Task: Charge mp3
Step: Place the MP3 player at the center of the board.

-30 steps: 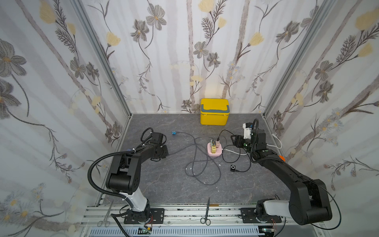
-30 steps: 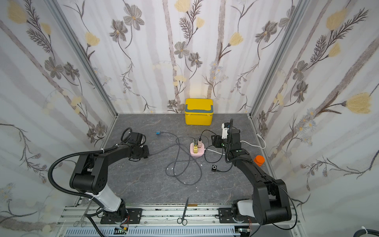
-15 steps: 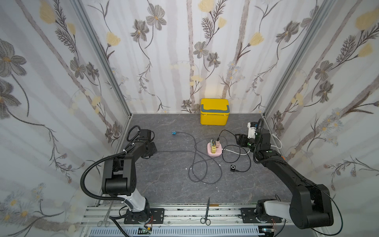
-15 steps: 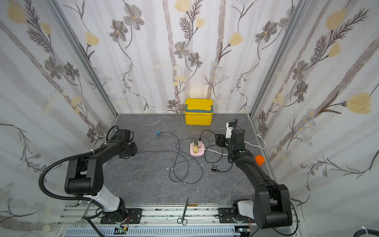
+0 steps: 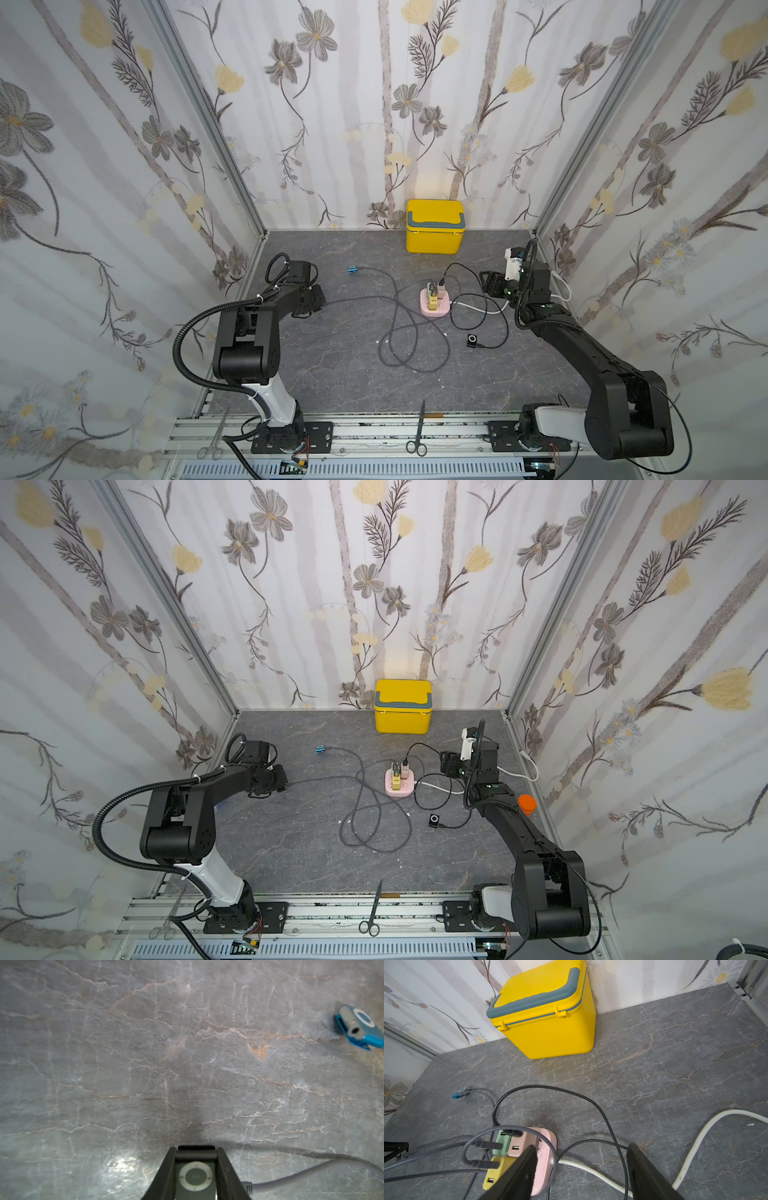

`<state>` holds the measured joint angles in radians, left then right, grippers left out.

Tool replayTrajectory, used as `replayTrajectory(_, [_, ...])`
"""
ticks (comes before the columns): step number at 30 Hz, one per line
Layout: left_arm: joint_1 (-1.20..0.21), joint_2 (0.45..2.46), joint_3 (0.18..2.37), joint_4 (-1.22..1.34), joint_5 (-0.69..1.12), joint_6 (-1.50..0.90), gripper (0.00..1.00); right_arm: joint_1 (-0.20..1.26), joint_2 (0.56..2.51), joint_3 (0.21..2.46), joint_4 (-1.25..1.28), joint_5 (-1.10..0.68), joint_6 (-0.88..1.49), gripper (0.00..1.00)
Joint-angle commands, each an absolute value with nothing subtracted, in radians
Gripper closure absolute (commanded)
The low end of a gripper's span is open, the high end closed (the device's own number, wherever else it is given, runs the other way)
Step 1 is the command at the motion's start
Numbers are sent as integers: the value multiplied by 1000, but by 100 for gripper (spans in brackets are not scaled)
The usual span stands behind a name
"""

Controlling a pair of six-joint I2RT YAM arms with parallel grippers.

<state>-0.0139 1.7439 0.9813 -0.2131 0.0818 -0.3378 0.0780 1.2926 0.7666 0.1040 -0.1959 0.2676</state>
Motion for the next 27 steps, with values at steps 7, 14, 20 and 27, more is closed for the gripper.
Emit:
replayTrajectory(7, [-34,1814,1040,-230,75,-305,66,77,1273,763,109,-188,245,32])
replayTrajectory(14, [-64,1852,1087,-267,81,-217,55,77,1247,716,101,-187,239,32])
replayTrajectory(20, [-77,1812,1127,-261,140,-193,47,74,1239,706,102,-182,234,32])
replayTrajectory(27, [-77,1734,1213,-278,160,-127,1,62,1253,721,104,-185,223,32])
